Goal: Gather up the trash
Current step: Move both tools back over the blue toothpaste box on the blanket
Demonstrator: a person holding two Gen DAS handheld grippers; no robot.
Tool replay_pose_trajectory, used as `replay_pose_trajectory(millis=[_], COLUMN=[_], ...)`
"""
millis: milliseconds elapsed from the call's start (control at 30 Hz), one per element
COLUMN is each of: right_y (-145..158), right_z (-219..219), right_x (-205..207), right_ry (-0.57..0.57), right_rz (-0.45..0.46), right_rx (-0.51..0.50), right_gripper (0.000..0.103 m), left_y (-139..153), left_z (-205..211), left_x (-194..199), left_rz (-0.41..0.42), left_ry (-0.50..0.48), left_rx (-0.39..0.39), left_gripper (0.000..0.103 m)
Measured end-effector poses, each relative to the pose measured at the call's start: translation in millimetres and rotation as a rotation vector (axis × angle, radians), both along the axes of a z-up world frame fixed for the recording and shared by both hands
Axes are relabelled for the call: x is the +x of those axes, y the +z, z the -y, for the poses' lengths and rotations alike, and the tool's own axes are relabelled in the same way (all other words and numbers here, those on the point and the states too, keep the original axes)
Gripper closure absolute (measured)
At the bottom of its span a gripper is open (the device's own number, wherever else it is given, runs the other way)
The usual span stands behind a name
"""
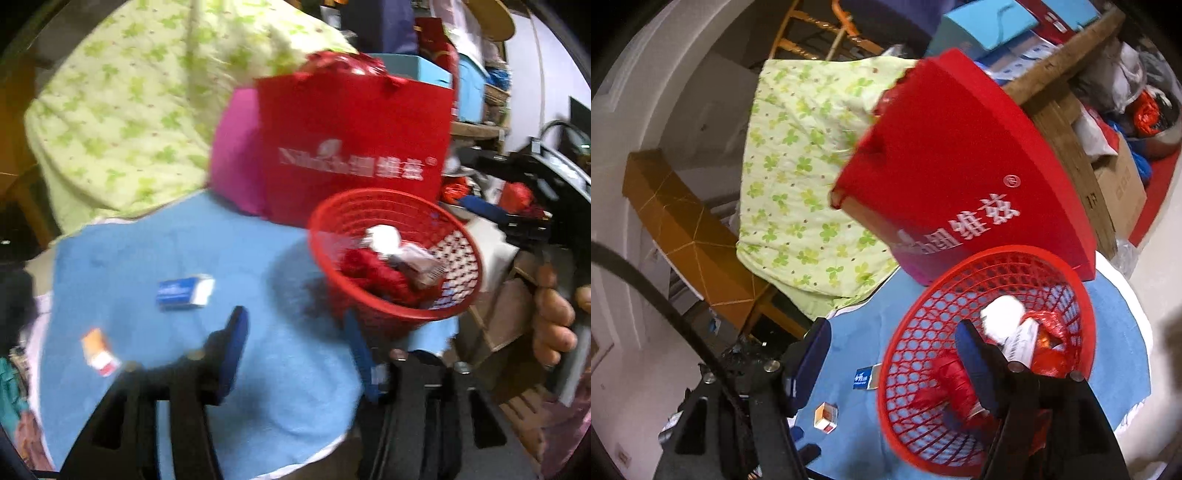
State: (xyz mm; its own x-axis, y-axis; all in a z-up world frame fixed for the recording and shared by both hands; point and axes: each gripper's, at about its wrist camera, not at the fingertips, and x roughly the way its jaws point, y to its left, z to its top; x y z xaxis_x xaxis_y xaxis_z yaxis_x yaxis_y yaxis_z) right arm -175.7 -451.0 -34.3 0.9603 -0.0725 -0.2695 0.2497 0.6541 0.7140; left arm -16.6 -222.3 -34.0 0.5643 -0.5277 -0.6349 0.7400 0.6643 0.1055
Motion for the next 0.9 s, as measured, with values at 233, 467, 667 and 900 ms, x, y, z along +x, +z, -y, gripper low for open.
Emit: replay_pose_trajectory(millis=[233, 467, 667, 900], right_y=[30.9, 44.9, 46.4, 46.3], right_z=[-48.9, -90.0, -117.2, -148.1], right_x=[9.3, 30.2, 49.9, 69.7], right_ry=[0.073, 0.171, 0.242, 0.315], right_rz=[0.015, 0.006, -0.019, -0.046], right_rx=[-0.097, -0.154, -0.163, -0.19], right_gripper=[0.029, 0.029, 0.029, 0.029], left_y=[19.0, 27.4, 31.8, 30.6], left_z=[-38.4, -75.6, -103.6, -129.6], left_x=[4.5, 8.3, 13.8, 23.3], left_rz=[0.106, 0.143, 0.15, 0.134], left_ry=[0.134, 0.231, 0.294, 0.355], left_rx=[-0.008, -0.008, -0.029, -0.046], left_gripper=[0.035, 0.035, 0.035, 0.035])
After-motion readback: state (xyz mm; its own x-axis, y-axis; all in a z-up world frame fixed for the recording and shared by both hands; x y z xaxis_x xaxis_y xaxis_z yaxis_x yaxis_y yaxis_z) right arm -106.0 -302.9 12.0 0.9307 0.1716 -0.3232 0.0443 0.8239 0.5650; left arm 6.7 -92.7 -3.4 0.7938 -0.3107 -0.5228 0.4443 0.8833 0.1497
